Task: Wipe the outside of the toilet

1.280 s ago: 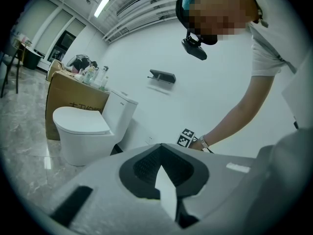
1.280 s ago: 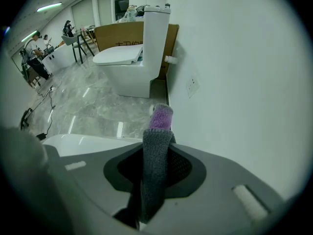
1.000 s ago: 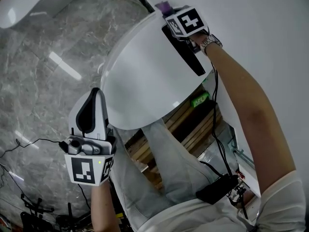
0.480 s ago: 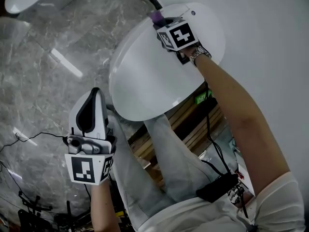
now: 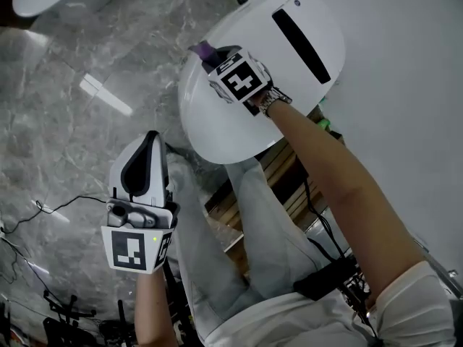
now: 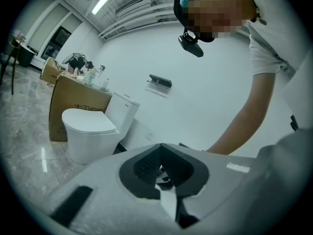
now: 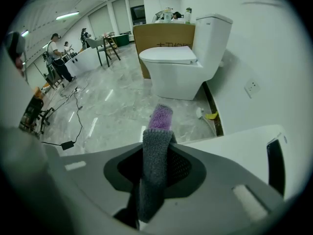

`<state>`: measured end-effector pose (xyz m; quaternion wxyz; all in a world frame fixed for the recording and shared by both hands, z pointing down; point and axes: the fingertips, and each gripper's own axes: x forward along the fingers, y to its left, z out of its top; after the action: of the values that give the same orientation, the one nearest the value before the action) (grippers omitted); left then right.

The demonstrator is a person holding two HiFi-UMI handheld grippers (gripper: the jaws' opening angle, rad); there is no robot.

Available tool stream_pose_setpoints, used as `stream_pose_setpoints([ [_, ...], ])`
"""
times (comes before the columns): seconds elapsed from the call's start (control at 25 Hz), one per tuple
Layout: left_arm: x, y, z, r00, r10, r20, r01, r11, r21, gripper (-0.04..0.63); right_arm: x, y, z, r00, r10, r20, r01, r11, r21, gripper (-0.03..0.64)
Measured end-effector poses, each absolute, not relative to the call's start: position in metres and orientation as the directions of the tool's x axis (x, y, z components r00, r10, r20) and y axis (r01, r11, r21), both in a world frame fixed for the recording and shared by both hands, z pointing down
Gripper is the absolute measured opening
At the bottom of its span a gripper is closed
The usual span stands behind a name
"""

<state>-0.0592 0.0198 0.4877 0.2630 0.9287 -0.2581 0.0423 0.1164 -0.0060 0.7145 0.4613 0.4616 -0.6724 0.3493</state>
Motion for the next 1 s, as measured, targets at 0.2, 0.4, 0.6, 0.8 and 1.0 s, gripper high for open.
stream_pose_setpoints([
  [0.2, -0.075, 0.021, 0.485, 0.878, -0.425, 0.221, -0.478, -0.757, 0.446, 0.005, 0.037, 0.042, 0.725, -0.226, -0.261, 0.938, -0.919, 0.377, -0.116, 0.091],
  [0.4, -0.074, 0.017, 0.488, 0.879, -0.422, 0.223, -0.476, -0.757, 0.447, 0.005, -0.034, 0.101, 0.737, -0.306, -0.177, 0.936, -0.843, 0.506, -0.180, 0.091],
  [0.6, -0.051, 0.027, 0.492, 0.902, -0.377, 0.212, -0.432, -0.778, 0.456, 0.005, -0.060, 0.140, 0.745, -0.337, -0.127, 0.933, -0.783, 0.589, -0.202, 0.091],
  [0.8, -0.023, 0.044, 0.489, 0.923, -0.318, 0.215, -0.383, -0.797, 0.466, 0.005, -0.075, 0.183, 0.743, -0.379, -0.049, 0.924, -0.711, 0.655, -0.257, 0.091],
  [1.0, 0.013, 0.057, 0.483, 0.946, -0.238, 0.221, -0.316, -0.834, 0.452, 0.005, -0.069, 0.223, 0.735, -0.414, 0.025, 0.910, -0.625, 0.719, -0.304, 0.092],
])
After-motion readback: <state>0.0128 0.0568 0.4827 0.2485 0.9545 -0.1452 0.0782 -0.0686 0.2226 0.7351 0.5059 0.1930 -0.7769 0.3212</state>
